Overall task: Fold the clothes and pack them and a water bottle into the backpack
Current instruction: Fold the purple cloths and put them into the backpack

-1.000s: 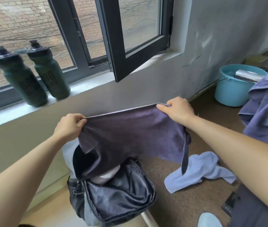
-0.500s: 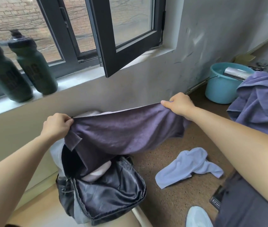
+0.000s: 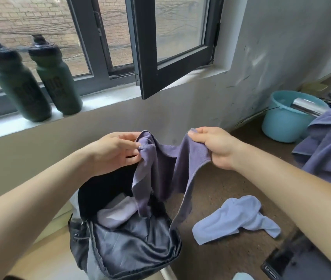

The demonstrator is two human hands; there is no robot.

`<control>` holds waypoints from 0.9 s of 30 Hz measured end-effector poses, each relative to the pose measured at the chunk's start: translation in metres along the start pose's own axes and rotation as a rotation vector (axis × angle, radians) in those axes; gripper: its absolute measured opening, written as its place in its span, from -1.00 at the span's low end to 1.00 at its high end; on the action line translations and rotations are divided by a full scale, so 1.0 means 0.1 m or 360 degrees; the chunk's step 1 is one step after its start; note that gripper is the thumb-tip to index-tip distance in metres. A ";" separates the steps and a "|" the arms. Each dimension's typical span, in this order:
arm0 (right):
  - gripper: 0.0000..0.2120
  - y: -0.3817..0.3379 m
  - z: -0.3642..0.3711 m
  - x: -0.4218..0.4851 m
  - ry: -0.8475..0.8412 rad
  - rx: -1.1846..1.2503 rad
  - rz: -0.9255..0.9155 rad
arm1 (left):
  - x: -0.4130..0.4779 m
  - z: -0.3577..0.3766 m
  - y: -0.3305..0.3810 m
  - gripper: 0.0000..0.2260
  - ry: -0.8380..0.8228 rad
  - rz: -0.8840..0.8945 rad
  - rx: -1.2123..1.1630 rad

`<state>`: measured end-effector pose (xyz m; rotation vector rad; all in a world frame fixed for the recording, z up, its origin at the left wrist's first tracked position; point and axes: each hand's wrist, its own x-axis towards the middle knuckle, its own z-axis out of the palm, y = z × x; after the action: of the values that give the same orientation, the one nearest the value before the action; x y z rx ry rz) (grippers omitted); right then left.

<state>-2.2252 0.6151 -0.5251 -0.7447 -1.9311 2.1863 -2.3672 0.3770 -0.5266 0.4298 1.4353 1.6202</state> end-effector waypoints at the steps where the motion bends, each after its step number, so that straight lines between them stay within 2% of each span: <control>1: -0.93 0.01 0.06 -0.03 -0.0035 0.0029 -0.0020 | 0.01 0.05 -0.02 -0.63 -0.0053 0.0000 0.0012; 4: -0.69 0.04 0.19 -0.08 -0.0083 0.0098 -0.0063 | 0.04 0.21 -0.05 -0.48 -0.0088 0.0031 0.0077; 8: -0.53 0.06 0.29 -0.18 -0.0201 0.0143 -0.0143 | 0.05 0.36 -0.09 -0.37 -0.0157 0.0070 0.0117; 12: -0.68 0.04 0.37 -0.31 -0.0378 0.0176 -0.0216 | 0.00 0.44 -0.10 -0.33 -0.0235 0.0141 0.0140; 16: -0.58 0.06 0.41 -0.35 -0.0367 0.0201 -0.0267 | -0.04 0.48 -0.09 -0.43 -0.0191 0.0198 0.0114; 19: -0.54 0.09 0.39 -0.37 -0.0266 -0.0075 -0.0531 | -0.04 0.47 -0.07 -0.46 -0.0051 0.0238 -0.0033; 23: -0.74 0.09 0.41 -0.41 -0.0128 -0.0459 -0.0928 | -0.06 0.50 -0.05 -0.47 0.0018 0.0222 -0.0154; 27: -0.79 0.13 0.42 -0.37 -0.0039 -0.0650 -0.1167 | -0.09 0.53 -0.05 -0.46 -0.0003 0.0222 -0.0145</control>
<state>-2.2091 0.5600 -0.5250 -0.0053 -2.2108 1.3928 -2.3207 0.4011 -0.5148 0.4876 1.3490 1.7883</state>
